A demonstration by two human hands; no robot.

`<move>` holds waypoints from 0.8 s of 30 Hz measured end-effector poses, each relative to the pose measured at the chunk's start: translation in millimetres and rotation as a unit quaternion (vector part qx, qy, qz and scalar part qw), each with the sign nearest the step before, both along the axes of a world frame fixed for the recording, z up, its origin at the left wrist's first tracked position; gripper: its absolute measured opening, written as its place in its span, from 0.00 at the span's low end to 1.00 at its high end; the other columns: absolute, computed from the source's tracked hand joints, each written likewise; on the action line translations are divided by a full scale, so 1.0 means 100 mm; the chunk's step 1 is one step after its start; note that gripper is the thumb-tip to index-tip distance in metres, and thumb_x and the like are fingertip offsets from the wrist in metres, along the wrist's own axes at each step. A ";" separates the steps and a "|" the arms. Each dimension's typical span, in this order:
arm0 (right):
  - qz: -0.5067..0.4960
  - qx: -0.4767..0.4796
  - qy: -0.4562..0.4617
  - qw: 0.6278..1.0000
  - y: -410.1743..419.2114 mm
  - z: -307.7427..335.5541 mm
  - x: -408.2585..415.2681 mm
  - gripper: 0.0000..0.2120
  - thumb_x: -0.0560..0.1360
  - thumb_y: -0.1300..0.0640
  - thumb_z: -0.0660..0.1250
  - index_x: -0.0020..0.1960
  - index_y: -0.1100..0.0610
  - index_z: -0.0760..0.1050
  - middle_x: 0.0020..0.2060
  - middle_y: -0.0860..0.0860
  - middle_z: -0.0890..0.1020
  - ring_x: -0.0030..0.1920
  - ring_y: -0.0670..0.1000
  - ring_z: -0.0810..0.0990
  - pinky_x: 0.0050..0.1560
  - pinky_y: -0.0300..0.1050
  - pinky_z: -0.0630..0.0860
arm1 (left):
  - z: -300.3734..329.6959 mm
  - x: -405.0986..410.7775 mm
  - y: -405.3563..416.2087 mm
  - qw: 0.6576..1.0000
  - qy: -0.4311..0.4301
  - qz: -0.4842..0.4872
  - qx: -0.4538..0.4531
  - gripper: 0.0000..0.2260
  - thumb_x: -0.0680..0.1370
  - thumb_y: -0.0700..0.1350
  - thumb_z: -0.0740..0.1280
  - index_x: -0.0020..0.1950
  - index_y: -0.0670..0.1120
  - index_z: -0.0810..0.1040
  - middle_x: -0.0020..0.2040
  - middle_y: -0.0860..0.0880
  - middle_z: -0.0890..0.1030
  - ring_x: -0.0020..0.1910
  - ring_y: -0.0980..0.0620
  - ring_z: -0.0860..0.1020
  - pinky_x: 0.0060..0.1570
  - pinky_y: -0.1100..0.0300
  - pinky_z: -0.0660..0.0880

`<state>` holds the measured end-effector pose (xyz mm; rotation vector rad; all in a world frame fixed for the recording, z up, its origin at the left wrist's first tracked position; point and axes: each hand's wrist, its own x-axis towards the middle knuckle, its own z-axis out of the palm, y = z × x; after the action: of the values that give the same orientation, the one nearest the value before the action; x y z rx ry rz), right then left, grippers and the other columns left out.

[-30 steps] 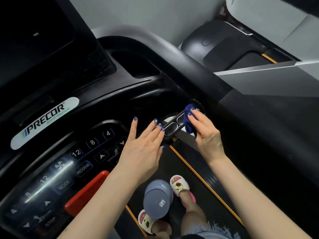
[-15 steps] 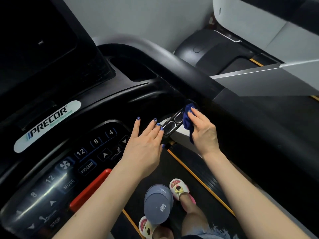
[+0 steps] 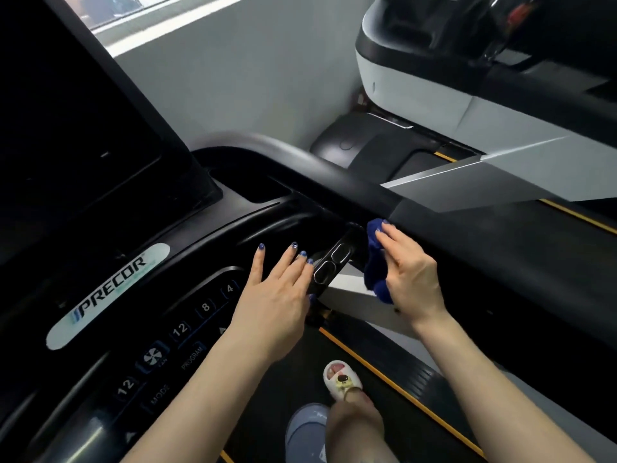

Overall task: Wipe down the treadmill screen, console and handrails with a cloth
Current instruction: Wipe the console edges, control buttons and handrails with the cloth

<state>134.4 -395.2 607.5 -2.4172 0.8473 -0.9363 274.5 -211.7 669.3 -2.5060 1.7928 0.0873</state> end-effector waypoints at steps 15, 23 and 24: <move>0.076 -0.246 0.090 0.962 -0.87 -0.25 0.59 0.14 0.82 0.65 0.59 0.63 0.65 0.78 0.66 0.59 0.77 0.67 0.59 0.76 0.67 0.56 0.72 | -0.03 0.77 -1.09 0.999 0.021 0.016 -0.025 0.26 0.84 0.50 0.53 0.81 0.46 0.51 0.81 0.50 0.51 0.80 0.52 0.43 0.73 0.45 0.31; 0.164 -0.336 0.236 0.897 -1.00 -0.24 0.78 0.21 0.80 0.63 0.56 0.72 0.63 0.69 0.74 0.57 0.67 0.74 0.60 0.65 0.74 0.56 0.61 | -0.29 1.09 -1.52 1.000 0.025 0.016 -0.005 0.28 0.83 0.47 0.53 0.81 0.46 0.46 0.82 0.50 0.44 0.80 0.53 0.43 0.75 0.43 0.37; 0.182 -0.346 0.245 0.887 -1.01 -0.23 0.81 0.21 0.81 0.62 0.54 0.72 0.63 0.69 0.74 0.57 0.67 0.74 0.60 0.66 0.74 0.56 0.61 | -0.32 1.13 -1.54 1.000 0.025 0.014 0.000 0.28 0.83 0.46 0.52 0.81 0.46 0.45 0.82 0.50 0.43 0.80 0.53 0.43 0.75 0.43 0.37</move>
<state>215.2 -496.2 584.4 -3.3598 0.1584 -0.5282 387.0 -365.4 637.2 -2.5519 1.7748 0.1535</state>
